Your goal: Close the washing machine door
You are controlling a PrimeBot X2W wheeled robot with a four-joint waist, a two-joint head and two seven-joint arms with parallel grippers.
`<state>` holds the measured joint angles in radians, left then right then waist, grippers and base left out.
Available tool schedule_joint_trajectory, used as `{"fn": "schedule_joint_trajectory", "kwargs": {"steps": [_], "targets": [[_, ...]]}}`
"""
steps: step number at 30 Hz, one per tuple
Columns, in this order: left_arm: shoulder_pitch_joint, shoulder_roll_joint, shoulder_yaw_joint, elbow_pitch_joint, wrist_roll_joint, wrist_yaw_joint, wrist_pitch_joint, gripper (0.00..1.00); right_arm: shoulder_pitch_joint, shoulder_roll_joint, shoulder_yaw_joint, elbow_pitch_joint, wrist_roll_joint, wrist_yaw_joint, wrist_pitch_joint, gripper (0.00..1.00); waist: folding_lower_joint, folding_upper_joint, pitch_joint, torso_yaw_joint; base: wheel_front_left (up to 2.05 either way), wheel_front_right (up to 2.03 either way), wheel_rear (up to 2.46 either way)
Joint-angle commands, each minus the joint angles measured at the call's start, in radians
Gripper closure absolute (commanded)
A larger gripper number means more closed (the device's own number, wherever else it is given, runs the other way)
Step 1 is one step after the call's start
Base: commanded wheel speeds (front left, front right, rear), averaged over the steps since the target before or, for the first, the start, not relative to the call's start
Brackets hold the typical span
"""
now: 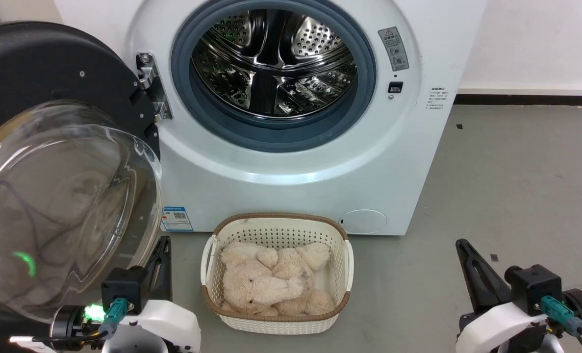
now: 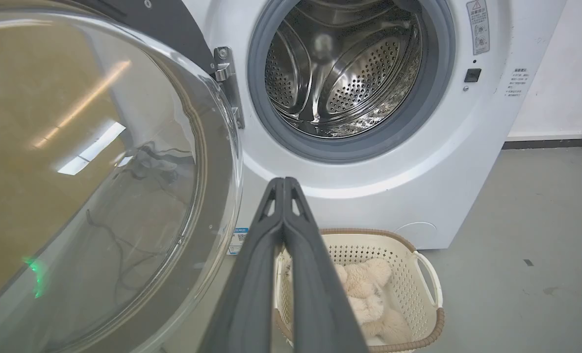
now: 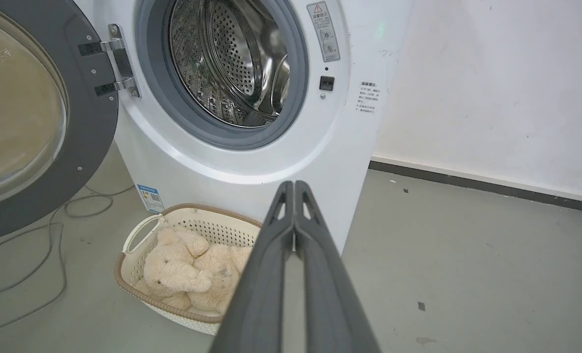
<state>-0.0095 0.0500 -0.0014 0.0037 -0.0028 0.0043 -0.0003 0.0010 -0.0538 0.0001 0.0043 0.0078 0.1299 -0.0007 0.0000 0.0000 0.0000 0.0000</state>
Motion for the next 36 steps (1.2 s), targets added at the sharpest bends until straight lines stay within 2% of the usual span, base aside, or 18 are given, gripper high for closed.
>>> {"fn": "schedule_joint_trajectory", "kwargs": {"steps": [1, 4, 5, 19, 20, 21, 22, 36], "targets": [[0.010, 0.000, 0.001, -0.004, 0.003, -0.004, 0.000, 1.00, -0.001, 0.004, 0.000, -0.004, -0.008, 0.001, 0.001, 1.00, 0.0000, 0.0000, 0.000, 0.000, 0.00, 0.00, 0.00], [0.010, 0.000, 0.001, -0.004, 0.003, -0.004, 0.000, 1.00, -0.001, 0.004, 0.000, -0.004, -0.008, 0.001, 0.001, 1.00, 0.0000, 0.0000, 0.000, 0.000, 0.00, 0.00, 0.00], [0.000, 0.000, 0.000, 0.000, 0.000, 0.000, 0.000, 0.00, 0.000, 0.000, 0.000, 0.000, 0.000, 0.000, 0.000, 0.00, 0.0000, 0.0000, 0.000, 0.000, 0.00, 0.00, 0.00], [-0.004, 0.000, -0.009, 0.001, -0.002, 0.031, -0.025, 0.00, -0.002, 0.000, -0.025, 0.003, 0.027, 0.000, -0.025, 0.00, 0.0000, 0.0000, 0.003, 0.001, 0.00, 0.00, 0.00], [-0.005, 0.000, -0.009, 0.001, -0.002, 0.034, -0.027, 0.13, -0.003, 0.000, -0.028, 0.004, 0.030, 0.000, -0.027, 0.00, 0.0000, 0.0000, 0.003, 0.002, 0.00, 0.00, 0.00], [-0.006, 0.000, -0.010, 0.000, -0.002, 0.036, -0.029, 0.65, -0.003, 0.000, -0.030, 0.004, 0.032, 0.000, -0.029, 0.00, 0.0000, 0.0000, 0.004, 0.002, 0.00, 0.00, 0.00], [-0.007, 0.001, -0.011, -0.001, -0.002, 0.038, -0.031, 1.00, -0.003, 0.000, -0.033, 0.004, 0.034, 0.000, -0.031, 0.00, 0.0000, 0.0000, 0.004, 0.003, 0.00, 0.00, 0.00], [-0.040, 0.017, -0.016, -0.048, -0.002, 0.060, -0.061, 1.00, -0.004, 0.001, -0.060, 0.007, 0.065, 0.000, -0.061, 0.00, 0.0000, 0.0000, 0.008, 0.031, 0.00, 0.00, 0.00]]}}
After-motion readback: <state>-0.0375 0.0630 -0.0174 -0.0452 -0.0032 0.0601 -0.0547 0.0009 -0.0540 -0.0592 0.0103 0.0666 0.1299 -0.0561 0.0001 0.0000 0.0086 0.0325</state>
